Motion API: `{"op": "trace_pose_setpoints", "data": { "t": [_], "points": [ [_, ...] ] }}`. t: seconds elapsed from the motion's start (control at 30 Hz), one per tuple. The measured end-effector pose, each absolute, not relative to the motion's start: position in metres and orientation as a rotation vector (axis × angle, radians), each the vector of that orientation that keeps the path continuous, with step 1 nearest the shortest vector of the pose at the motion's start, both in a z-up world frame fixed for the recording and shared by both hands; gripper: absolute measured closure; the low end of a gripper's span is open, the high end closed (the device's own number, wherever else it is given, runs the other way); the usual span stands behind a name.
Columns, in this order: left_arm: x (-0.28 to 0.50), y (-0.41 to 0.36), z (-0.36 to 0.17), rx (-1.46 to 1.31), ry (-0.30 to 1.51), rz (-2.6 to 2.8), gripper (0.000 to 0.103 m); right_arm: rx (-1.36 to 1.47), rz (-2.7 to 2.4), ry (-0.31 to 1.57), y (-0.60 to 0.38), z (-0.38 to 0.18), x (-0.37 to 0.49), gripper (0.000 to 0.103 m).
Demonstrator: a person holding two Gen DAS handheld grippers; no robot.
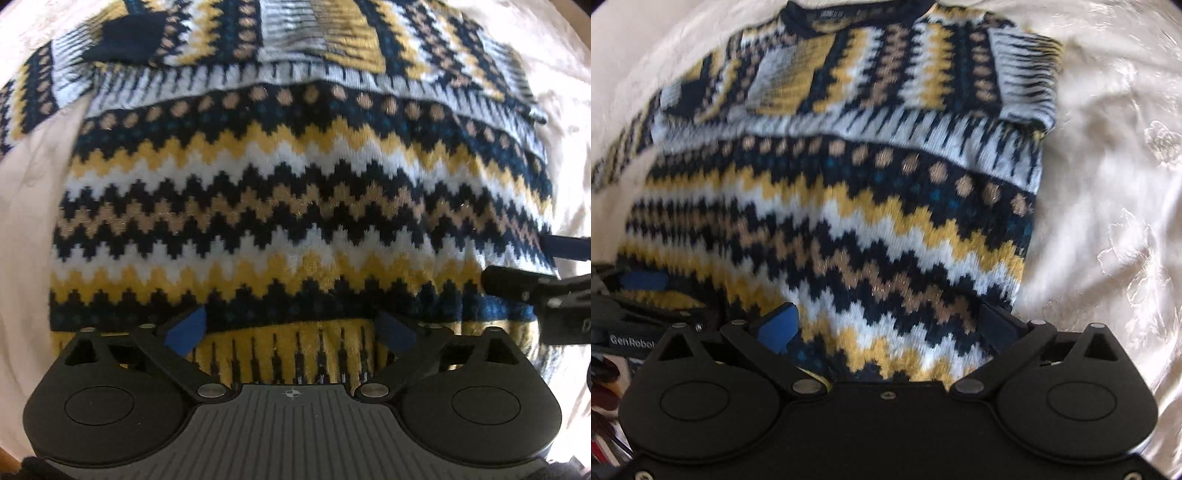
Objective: Fold small clothes
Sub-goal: 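Move the left gripper toward the other sleeve's navy cuff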
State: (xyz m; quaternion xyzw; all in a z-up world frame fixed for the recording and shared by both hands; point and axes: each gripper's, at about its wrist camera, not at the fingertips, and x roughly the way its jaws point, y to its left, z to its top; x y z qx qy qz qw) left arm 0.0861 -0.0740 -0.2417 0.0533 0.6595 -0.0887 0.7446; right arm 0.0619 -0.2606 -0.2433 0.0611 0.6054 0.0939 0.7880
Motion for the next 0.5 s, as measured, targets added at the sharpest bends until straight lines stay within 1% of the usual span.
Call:
{"op": "trace_pose_setpoints", "data": {
  "t": [0.2, 0.37, 0.5],
  "points": [
    [0.112, -0.074, -0.254, 0.148, 1.477, -0.178, 0.001, 0.017, 0.183, 1.318, -0.24, -0.259, 0.065, 0.0],
    [0.122, -0.077, -0.256, 0.158, 1.454, -0.162, 0.0, 0.017, 0.155, 1.307, -0.238, -0.261, 0.068, 0.0],
    [0.096, -0.08, -0.255, 0.166, 1.409, -0.184, 0.0, 0.014, 0.154, 1.244, -0.24, -0.264, 0.06, 0.0]
  ]
}}
